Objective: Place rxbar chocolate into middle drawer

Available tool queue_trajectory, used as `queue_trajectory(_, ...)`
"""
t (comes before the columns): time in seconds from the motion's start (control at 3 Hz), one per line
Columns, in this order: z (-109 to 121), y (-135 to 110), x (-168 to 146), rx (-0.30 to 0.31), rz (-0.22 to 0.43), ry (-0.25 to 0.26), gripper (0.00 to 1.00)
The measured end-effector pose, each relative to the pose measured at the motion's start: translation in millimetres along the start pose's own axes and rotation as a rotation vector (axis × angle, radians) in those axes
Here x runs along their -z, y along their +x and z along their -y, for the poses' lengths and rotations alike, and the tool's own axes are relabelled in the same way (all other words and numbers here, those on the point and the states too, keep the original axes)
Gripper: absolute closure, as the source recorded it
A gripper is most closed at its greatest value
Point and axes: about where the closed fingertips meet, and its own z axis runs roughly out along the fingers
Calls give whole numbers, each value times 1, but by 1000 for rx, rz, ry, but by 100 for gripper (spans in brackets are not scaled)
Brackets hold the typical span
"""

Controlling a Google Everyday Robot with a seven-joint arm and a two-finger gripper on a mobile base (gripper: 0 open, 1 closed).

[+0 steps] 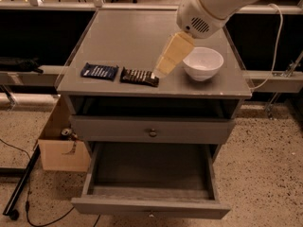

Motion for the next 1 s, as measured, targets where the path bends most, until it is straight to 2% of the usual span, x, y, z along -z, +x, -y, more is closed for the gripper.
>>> queue_trajectory(0.33,12,8,-21,-1,-21,-20,0)
queue_trajectory(0.67,24,5,-71,11,-46,-84,0)
queue_trajectory(1.0,24,6,-82,4,-48,-90,0)
